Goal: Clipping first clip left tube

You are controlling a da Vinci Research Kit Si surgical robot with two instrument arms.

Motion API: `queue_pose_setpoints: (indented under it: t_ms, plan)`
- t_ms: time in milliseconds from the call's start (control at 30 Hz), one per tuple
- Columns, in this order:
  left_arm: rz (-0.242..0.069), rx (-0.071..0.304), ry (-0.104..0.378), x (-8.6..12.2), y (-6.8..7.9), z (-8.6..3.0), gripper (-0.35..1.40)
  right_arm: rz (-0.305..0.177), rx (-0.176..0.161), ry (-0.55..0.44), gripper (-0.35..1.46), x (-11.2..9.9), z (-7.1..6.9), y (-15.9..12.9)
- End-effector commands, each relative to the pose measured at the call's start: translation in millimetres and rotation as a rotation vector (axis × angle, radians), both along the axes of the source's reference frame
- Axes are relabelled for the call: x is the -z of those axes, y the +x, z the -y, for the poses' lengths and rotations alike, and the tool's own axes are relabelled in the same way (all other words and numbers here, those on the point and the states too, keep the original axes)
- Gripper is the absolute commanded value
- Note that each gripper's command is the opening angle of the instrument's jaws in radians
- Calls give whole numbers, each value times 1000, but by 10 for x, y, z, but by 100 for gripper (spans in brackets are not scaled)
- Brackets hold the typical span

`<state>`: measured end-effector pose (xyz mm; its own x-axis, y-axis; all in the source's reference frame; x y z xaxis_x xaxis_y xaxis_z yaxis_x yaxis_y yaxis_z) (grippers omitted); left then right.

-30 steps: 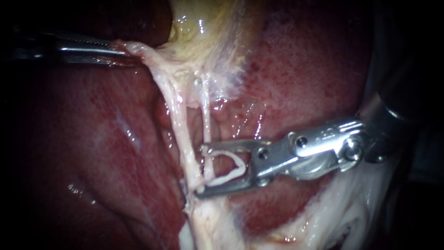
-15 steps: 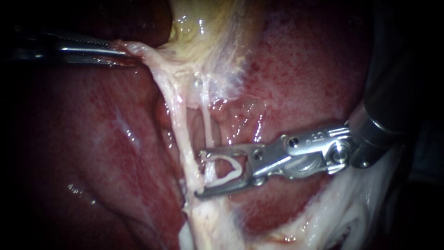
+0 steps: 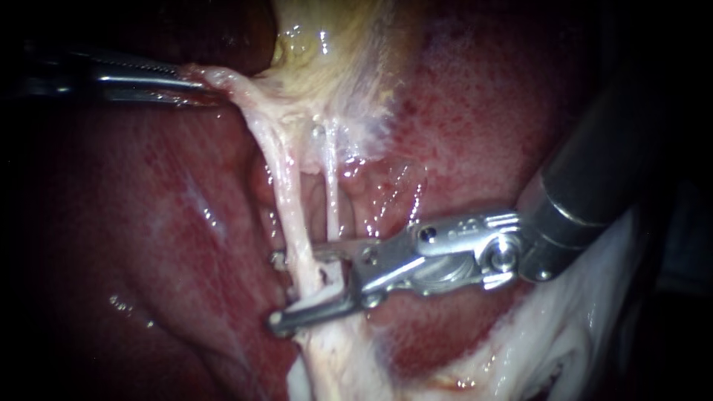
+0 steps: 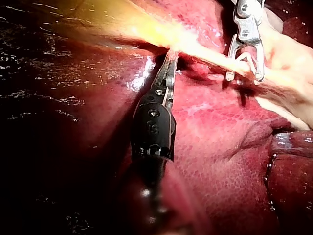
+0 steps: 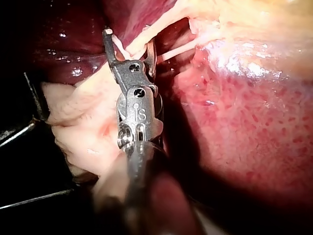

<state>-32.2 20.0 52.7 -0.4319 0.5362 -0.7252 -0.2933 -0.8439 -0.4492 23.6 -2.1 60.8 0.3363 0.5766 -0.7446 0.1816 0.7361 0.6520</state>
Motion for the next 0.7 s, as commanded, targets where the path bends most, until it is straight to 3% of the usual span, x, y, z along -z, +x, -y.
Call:
queue_pose_setpoints:
  t_ms: [33, 333, 700]
  plan:
    - [-1, 1, 0, 0, 0, 0, -35, -1, -1, 6, 50, 4, 1, 0]
    - [0, 0, 0, 0, 0, 0, -35, -7, 11, 24, 49, 43, 12, 9]
    - [-1, 1, 0, 0, 0, 0, -35, -1, 10, 48, 40, 48, 13, 5]
